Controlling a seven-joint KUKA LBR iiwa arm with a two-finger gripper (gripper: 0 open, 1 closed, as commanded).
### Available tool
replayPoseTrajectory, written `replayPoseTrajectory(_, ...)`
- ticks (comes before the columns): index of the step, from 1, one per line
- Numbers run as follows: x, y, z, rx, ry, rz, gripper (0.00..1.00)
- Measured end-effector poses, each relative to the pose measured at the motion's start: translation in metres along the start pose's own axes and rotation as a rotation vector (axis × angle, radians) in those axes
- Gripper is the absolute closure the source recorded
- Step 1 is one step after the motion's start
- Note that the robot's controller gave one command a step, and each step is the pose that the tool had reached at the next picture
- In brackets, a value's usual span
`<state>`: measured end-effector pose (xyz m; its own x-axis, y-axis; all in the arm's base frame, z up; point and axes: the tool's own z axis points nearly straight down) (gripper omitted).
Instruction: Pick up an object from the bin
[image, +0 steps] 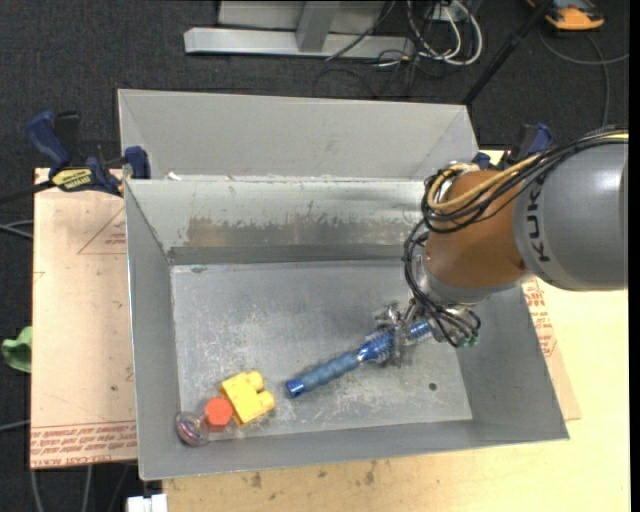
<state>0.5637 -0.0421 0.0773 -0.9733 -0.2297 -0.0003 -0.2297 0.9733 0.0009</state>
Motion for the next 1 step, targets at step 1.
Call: replayPoseTrajectory(1,0.0238,0.034,0.0088,-0.002,0.004,-0.036,1.0)
